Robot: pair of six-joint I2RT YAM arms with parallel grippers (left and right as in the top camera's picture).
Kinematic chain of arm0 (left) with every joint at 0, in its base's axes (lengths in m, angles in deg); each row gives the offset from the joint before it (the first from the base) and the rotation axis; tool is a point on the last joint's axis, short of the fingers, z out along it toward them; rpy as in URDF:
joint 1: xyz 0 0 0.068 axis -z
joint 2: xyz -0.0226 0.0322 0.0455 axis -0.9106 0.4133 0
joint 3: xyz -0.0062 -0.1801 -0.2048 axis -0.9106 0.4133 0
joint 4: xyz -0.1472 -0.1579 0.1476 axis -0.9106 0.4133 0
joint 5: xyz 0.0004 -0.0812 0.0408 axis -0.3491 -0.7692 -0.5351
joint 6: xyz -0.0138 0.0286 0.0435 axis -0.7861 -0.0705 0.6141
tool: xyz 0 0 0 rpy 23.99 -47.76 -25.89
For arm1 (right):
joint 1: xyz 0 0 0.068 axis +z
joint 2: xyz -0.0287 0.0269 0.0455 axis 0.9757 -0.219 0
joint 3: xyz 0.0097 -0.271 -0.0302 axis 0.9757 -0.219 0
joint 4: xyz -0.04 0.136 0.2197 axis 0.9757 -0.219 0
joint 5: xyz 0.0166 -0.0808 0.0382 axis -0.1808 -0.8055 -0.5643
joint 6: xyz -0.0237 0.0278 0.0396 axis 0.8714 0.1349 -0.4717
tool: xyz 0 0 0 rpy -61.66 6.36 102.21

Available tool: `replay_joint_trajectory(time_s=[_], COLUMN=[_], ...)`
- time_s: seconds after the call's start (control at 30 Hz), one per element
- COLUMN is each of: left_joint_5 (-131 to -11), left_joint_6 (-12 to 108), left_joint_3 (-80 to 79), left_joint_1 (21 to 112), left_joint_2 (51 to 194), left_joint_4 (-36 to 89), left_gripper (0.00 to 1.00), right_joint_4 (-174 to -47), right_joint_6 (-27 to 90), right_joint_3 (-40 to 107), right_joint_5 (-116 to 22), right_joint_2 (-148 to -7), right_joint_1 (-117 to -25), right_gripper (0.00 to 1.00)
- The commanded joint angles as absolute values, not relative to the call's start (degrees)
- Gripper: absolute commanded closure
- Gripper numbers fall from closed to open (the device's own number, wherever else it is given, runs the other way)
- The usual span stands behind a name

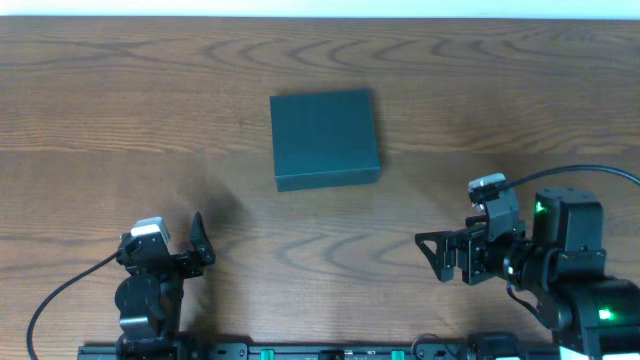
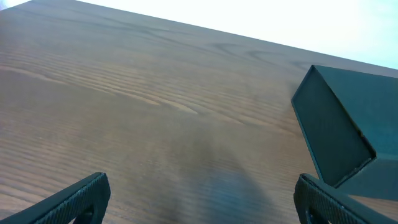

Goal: Pack container

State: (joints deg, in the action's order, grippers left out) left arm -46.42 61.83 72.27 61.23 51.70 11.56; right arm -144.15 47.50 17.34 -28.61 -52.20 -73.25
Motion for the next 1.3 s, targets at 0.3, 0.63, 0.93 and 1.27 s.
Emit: replay_joint_trajectory(time_s=[0.3, 0.63, 0.93, 1.27], left_joint_5=[-47.03, -47.03, -47.03, -47.03], left_joint_6=[62.25, 62.25, 62.25, 62.25], left_joint_3=[73.6, 73.6, 73.6, 73.6], left_joint_1=[61.14, 61.14, 61.14, 61.14], left_joint_2=[51.13, 51.13, 51.13, 51.13], left_joint_4=[11.69, 11.69, 11.69, 11.69], left_gripper=[0.04, 0.04, 0.04, 0.05], right_joint_4=[-143.54, -122.21, -118.42, -118.88], right_joint_6=[50.77, 50.73, 50.18, 47.04], right_joint_3=[16.8, -11.25, -27.88, -30.83], right_joint_5=[-35.12, -45.37, -45.74, -45.96], right_joint_2=[-42.28, -20.88, -8.46, -6.89], right_joint_1=[-72.77, -72.75, -71.63, -71.37], right_gripper=[0.01, 0.01, 0.01, 0.01])
